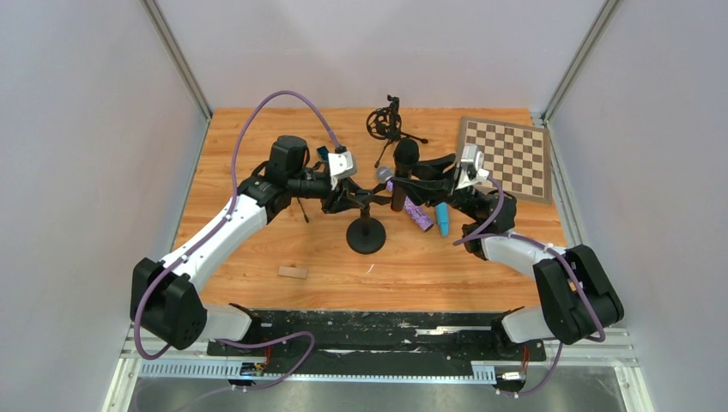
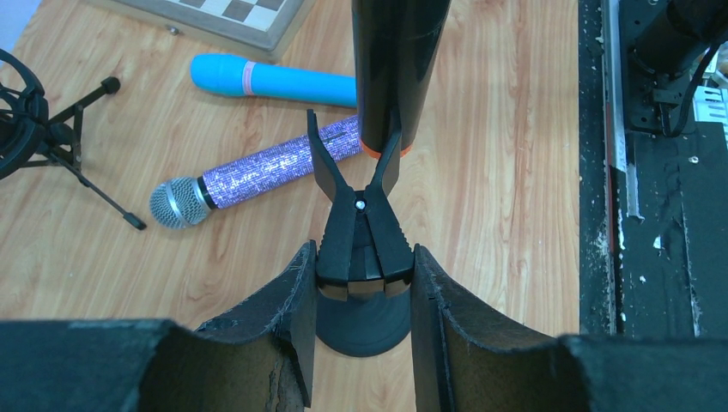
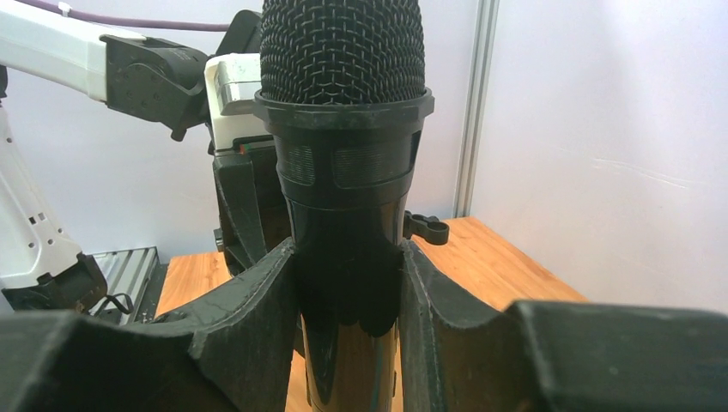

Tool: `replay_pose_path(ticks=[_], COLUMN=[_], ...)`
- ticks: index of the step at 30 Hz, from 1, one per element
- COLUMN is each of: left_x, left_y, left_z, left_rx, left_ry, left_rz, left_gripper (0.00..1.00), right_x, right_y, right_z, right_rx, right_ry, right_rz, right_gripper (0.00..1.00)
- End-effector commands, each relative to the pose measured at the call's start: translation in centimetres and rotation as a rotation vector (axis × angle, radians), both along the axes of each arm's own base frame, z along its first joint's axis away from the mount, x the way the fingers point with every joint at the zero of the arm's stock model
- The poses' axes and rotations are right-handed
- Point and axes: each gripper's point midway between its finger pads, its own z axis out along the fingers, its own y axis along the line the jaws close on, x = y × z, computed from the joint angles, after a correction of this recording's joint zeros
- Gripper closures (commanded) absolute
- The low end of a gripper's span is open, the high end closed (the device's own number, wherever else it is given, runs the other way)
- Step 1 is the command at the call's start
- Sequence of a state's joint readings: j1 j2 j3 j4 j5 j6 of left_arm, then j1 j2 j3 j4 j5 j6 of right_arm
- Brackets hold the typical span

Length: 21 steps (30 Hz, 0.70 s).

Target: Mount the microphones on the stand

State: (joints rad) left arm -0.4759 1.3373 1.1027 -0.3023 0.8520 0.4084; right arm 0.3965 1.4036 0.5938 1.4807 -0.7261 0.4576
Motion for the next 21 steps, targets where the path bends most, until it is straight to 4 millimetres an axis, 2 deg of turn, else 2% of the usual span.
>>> replay_pose_path(ticks=[1, 10, 21], left_x=[0.0, -0.1, -0.1], left_y=[-0.2, -0.1, -0.1], left_z=[1.4, 1.5, 1.5], left_rx=[-0.027, -0.024, -0.026], left_ry=[-0.05, -0.061, -0.056], left_rz=[-0.02, -0.021, -0.02], left_gripper=[1.0, 1.0, 1.0], right_x=[-1.5, -0.7, -0.8], right_y=[-0.6, -0.1, 1.0], right_z=[4.2, 4.0, 4.2], right_rx=[0.102, 0.096, 0.118], right_ry=[-0.189, -0.205, -0.206], right_rz=[-0.025, -0.035, -0.031], right_gripper=[1.0, 1.0, 1.0])
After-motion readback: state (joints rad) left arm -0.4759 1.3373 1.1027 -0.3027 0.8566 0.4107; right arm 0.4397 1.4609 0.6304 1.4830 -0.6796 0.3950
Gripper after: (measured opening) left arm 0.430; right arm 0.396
